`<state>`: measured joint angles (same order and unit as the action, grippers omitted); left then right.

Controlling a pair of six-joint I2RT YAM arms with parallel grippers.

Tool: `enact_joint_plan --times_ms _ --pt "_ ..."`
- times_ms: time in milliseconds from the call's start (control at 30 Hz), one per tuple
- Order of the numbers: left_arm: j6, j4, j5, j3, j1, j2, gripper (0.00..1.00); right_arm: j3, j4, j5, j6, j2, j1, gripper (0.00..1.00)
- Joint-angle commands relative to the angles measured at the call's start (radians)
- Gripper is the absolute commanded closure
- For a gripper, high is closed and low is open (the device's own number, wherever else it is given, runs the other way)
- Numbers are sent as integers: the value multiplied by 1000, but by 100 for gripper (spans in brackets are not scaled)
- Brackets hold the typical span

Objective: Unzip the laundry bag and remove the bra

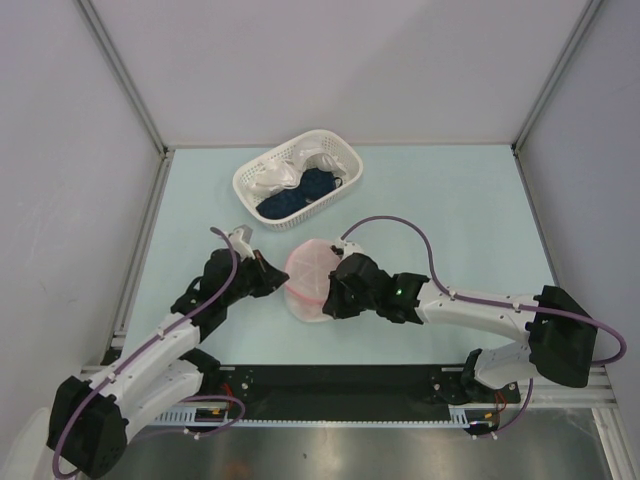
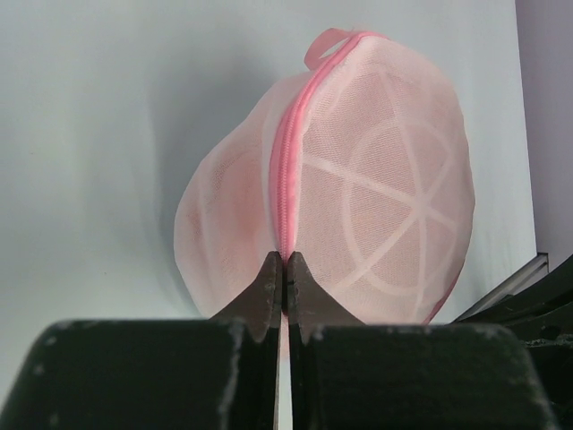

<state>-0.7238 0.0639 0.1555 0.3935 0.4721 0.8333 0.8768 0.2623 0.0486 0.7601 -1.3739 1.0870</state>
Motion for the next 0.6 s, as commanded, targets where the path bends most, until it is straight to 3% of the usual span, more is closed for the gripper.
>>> enact_joint_plan --times_ms 0,33,133,167,267,367,567 --pt "50 -26 -39 70 -1 27 100 19 -17 7 5 -1 5 100" --pt "55 -27 -37 77 -1 33 100 24 -23 1 4 -8 7 100" --pt "73 -19 -22 108 -1 58 76 50 -49 -23 5 -40 22 100" --pt "78 -18 -20 120 -3 61 56 59 -63 -32 4 -50 33 100" --pt "83 -3 -22 125 -1 52 31 97 -86 -38 -4 -100 48 100" --pt "80 23 -37 116 -1 17 26 148 -98 -39 -16 -146 53 100" --pt "66 71 -62 68 -3 -65 26 246 -140 -99 -50 -229 56 100"
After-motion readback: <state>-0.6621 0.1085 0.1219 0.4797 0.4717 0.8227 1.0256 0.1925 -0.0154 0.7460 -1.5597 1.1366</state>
